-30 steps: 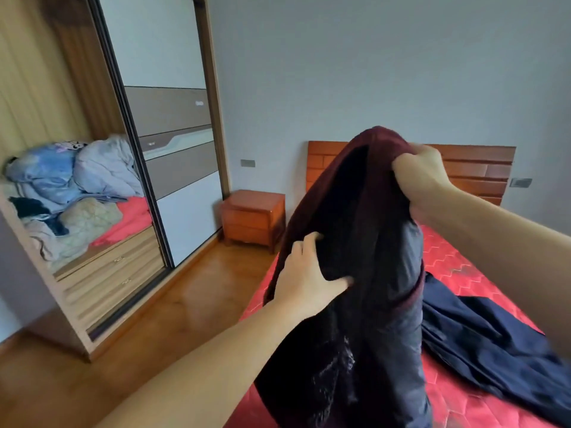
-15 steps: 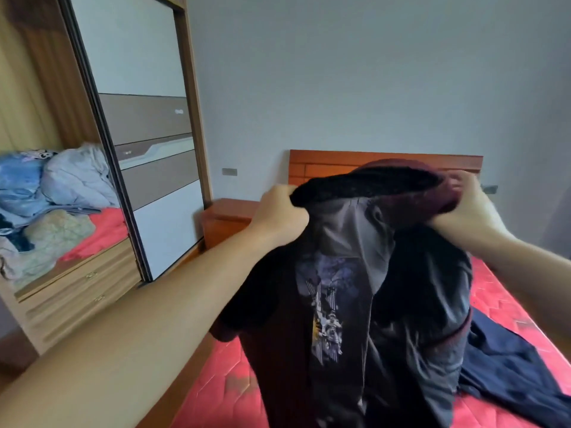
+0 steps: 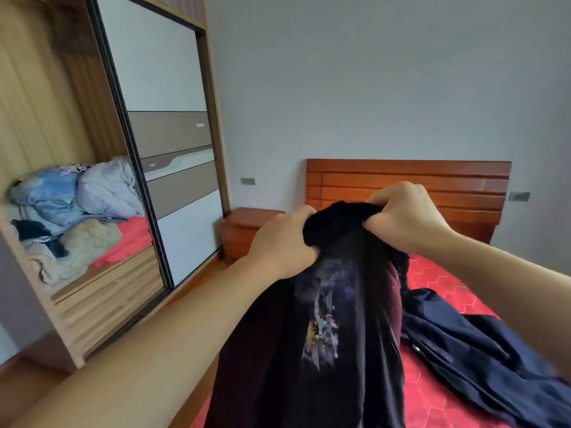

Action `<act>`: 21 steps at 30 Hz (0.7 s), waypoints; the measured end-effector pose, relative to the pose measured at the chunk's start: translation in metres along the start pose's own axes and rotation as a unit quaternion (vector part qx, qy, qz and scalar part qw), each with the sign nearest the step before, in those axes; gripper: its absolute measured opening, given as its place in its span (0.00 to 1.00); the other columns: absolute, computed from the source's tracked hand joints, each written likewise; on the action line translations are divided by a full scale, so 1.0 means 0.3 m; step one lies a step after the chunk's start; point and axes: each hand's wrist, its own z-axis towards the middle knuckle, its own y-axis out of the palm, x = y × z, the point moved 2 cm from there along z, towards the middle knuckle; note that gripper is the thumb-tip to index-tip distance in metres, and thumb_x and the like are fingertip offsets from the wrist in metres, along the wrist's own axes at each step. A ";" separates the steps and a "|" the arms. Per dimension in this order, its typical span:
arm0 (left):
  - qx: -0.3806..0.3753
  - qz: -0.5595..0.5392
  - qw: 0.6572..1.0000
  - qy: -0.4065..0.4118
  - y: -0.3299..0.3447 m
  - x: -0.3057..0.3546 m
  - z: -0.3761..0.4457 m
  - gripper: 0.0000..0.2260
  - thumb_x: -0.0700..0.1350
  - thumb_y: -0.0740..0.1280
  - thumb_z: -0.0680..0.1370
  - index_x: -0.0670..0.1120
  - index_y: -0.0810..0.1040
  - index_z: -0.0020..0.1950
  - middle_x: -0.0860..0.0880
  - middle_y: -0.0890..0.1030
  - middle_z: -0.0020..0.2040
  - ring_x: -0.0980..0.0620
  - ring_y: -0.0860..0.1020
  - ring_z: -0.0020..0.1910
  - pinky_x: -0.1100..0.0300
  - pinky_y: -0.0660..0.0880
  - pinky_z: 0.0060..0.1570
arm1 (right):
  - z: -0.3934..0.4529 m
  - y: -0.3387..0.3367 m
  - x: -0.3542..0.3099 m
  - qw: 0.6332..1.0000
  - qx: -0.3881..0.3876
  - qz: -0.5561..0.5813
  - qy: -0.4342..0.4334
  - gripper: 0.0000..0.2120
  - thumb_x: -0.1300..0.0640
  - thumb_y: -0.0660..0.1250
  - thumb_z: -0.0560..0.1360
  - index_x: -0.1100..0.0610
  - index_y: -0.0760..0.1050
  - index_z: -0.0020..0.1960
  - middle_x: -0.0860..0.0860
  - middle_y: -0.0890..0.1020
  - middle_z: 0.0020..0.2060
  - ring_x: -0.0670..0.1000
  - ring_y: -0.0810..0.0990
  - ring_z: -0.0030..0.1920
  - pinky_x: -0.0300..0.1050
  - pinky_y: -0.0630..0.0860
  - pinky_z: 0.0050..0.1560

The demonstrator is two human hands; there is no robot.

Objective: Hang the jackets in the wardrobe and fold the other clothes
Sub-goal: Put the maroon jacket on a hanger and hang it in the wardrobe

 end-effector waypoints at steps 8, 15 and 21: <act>0.180 -0.103 0.968 -0.138 0.122 -0.156 -0.149 0.17 0.49 0.69 0.74 0.56 0.71 0.61 0.55 0.80 0.52 0.48 0.80 0.53 0.54 0.76 0.48 | 0.062 -0.038 -0.157 0.999 0.034 0.008 -0.032 0.03 0.65 0.62 0.59 0.62 0.69 0.28 0.57 0.67 0.23 0.54 0.64 0.28 0.46 0.65 0.27; 0.253 -0.049 0.961 -0.104 -0.138 -0.102 -0.067 0.08 0.37 0.64 0.70 0.47 0.82 0.42 0.49 0.81 0.35 0.44 0.79 0.40 0.56 0.72 0.37 | -0.027 -0.074 -0.001 0.979 0.094 -0.129 -0.125 0.09 0.50 0.64 0.64 0.54 0.71 0.30 0.47 0.70 0.26 0.58 0.68 0.33 0.44 0.59 0.38; 0.289 0.001 0.955 -0.061 -0.418 -0.033 -0.054 0.11 0.33 0.62 0.66 0.44 0.82 0.38 0.50 0.79 0.32 0.49 0.77 0.38 0.58 0.73 0.37 | -0.089 0.082 -0.025 0.998 0.051 0.012 -0.034 0.10 0.51 0.65 0.74 0.50 0.73 0.34 0.51 0.77 0.31 0.62 0.77 0.37 0.48 0.69 0.35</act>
